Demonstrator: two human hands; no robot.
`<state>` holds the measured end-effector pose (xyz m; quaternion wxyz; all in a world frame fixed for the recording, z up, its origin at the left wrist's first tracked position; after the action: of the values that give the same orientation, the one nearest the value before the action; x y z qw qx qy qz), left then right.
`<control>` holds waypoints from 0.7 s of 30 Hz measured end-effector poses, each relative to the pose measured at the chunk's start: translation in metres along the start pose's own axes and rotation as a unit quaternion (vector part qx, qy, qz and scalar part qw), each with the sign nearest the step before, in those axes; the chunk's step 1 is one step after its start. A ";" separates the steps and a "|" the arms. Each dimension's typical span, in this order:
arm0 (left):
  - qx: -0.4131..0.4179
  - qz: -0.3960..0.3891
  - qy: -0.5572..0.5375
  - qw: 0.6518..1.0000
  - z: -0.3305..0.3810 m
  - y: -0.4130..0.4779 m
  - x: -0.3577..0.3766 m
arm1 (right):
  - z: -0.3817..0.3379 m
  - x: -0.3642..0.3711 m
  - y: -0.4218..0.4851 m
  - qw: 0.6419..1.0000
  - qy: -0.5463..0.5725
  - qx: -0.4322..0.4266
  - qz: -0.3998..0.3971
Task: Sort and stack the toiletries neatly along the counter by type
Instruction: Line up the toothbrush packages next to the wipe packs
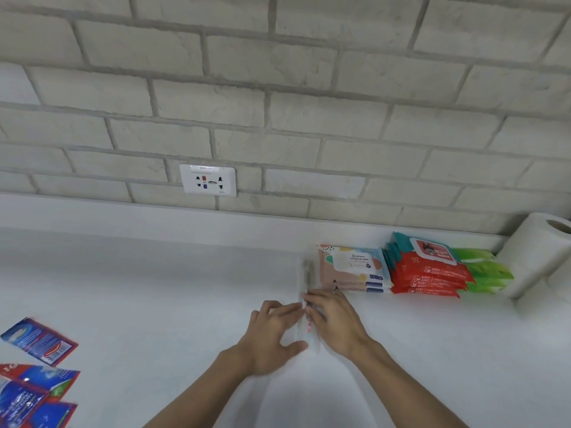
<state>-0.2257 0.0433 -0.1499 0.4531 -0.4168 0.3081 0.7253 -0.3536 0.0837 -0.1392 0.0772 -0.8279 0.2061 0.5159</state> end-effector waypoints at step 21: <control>-0.028 -0.008 0.010 1.000 0.004 0.033 0.000 | 0.020 -0.007 0.003 1.000 -0.001 0.012 0.019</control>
<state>-0.2567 0.0333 -0.1462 0.4441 -0.4386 0.2888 0.7259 -0.3742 0.0898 -0.1417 0.0772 -0.8225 0.2277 0.5154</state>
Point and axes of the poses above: each hand's wrist, its own y-axis towards the middle knuckle, its own x-axis out of the palm, z = x × y, the point moved 8 cm from there along y, towards the middle knuckle, and after that the axes turned 8 degrees about x, right-handed, at the moved point
